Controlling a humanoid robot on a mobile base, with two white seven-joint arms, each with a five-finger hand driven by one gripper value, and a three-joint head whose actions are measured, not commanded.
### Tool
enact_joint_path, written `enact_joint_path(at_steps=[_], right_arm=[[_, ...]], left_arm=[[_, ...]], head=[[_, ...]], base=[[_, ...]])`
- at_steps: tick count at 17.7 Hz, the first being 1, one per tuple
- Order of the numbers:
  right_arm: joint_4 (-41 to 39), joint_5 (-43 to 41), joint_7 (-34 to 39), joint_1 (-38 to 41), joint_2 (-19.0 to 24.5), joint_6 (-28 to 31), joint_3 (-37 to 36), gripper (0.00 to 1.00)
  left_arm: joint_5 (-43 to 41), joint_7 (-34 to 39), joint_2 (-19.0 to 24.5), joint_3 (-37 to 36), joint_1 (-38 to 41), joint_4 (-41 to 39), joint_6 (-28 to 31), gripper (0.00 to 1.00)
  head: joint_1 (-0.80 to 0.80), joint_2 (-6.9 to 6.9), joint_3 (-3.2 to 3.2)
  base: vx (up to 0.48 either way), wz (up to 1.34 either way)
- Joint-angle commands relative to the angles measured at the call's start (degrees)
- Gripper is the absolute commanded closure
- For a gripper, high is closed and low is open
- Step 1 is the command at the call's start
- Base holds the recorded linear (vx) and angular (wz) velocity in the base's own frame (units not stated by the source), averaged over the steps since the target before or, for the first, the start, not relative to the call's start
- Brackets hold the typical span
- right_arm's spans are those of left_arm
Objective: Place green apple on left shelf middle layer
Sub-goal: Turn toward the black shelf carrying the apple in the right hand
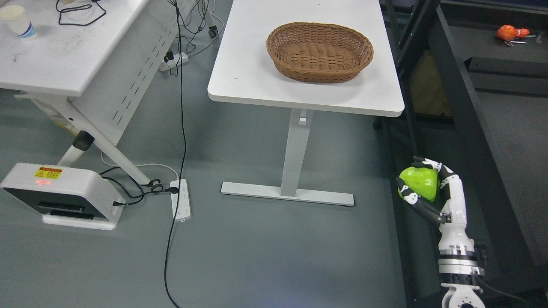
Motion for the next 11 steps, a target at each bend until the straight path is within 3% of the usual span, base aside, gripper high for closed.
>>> enact_joint_path(at_steps=[1,11], right_arm=[[-0.4,0.2,0.1,0.0,0.5,0.0,1.3,1.00],[-0.5,0.3,0.0,-0.1,0.4,0.0,1.1,1.00]], left_arm=[[0.0,0.0,1.0,0.0,0.5,0.0,0.0,0.00],[0.0,0.0,1.0,0.0,0.5,0.0,0.0,0.00]], head=[[0.00,0.00,0.00],[0.00,0.00,0.00]], base=[[-0.249,0.07],[-0.218,-0.11]])
